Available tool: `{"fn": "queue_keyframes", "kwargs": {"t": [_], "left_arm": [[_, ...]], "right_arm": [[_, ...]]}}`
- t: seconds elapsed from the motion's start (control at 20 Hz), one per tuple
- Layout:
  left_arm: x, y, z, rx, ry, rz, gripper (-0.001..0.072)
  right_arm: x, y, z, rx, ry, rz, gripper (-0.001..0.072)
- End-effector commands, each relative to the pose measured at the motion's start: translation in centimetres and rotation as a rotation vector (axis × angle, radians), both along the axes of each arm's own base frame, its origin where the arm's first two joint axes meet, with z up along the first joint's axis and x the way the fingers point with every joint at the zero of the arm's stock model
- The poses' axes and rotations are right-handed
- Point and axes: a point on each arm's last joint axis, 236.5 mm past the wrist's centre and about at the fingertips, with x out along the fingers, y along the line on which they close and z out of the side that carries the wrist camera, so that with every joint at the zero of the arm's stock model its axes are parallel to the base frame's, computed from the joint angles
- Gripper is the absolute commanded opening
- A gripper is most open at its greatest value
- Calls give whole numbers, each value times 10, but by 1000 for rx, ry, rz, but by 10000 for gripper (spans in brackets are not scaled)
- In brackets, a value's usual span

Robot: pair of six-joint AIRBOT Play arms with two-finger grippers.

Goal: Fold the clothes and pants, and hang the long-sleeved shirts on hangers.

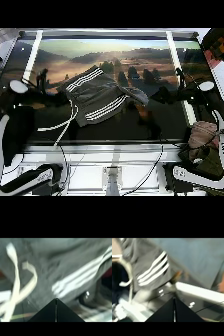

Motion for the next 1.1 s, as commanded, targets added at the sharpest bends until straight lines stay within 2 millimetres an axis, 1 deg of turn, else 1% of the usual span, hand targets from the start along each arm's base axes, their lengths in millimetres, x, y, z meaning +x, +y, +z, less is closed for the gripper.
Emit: {"fn": "queue_keyframes", "kwargs": {"t": [0.0,0.1,0.2,0.25,0.3,0.35,0.4,0.5,0.6,0.75,0.9,1.0,1.05], "left_arm": [[-55,-11,-33,-52,116,10,3],[-80,-28,-43,-131,181,-19,4],[-94,-30,-53,-135,215,-41,15],[-97,-29,-56,-130,225,-39,22],[-97,-29,-56,-130,228,-33,161],[-96,-29,-56,-133,236,-19,301],[-96,-29,-56,-135,246,-4,302],[-97,-27,-58,-123,248,-5,299],[-100,-17,-65,-75,265,7,291],[-85,-13,-68,-56,220,50,291],[-84,-17,-71,-65,228,52,291],[-69,-22,-70,-85,187,91,291],[-67,-23,-71,-83,182,93,291]], "right_arm": [[-14,5,12,164,-45,28,1],[-11,-3,12,158,-48,6,5],[-7,-6,8,129,-55,-5,20],[-5,-7,7,127,-53,-19,80],[-4,-7,7,129,-44,-30,201],[-4,-8,7,133,-33,-40,297],[-4,-7,7,135,-30,-42,347],[-4,-7,7,135,-30,-41,347],[-4,-7,7,135,-30,-41,347],[-4,-7,7,138,-31,-42,347],[-3,-7,8,140,-31,-44,347],[-3,-7,8,141,-32,-44,347],[-3,-7,8,142,-32,-45,347]]}}
